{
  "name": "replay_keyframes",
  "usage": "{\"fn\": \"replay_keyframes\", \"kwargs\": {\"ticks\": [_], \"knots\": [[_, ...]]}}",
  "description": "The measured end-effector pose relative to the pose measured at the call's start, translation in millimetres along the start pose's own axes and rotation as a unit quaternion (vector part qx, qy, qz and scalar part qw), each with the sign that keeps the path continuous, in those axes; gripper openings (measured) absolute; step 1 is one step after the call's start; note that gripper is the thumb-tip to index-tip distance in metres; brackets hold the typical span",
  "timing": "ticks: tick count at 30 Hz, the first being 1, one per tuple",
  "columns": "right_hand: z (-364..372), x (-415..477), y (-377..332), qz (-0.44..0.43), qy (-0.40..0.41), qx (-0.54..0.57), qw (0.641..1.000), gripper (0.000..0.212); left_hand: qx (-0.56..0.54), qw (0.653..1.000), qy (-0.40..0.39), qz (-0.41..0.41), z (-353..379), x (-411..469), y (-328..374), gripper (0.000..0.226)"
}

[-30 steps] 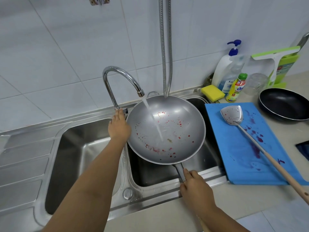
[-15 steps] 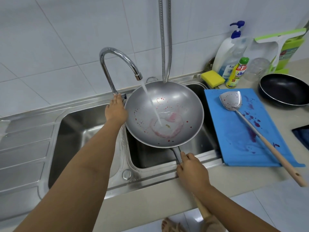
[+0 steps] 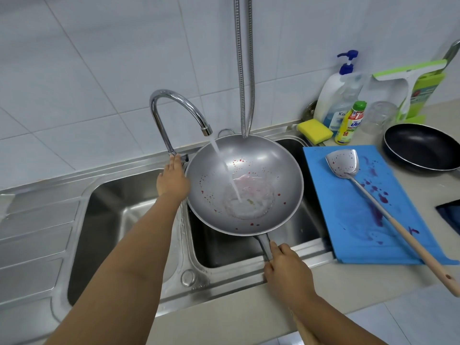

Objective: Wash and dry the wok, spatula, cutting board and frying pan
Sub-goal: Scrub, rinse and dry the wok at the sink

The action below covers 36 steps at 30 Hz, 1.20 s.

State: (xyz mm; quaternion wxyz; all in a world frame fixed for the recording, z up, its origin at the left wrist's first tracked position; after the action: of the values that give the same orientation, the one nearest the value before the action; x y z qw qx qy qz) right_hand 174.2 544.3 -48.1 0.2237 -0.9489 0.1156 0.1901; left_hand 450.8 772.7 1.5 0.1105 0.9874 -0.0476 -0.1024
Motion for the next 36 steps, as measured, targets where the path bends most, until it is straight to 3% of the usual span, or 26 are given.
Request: {"fn": "replay_keyframes", "kwargs": {"ticks": [36], "knots": [[0.2, -0.2, 0.2, 0.004, -0.005, 0.008, 1.0, 0.054, -0.013, 1.0, -0.019, -0.01, 0.6, -4.3, 1.2, 0.075]]}}
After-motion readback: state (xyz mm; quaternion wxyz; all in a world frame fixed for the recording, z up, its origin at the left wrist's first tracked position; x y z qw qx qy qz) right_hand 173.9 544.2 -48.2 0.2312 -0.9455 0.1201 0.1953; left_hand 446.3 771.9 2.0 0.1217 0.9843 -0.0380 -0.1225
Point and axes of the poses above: each hand's wrist, its own x-axis towards the middle knuckle, its own z-axis out of the palm, y = z × x, the point moved 8 cm from there along x, towards the middle knuckle, and after that the axes turned 12 degrees about -y, right-handed, at the moved point
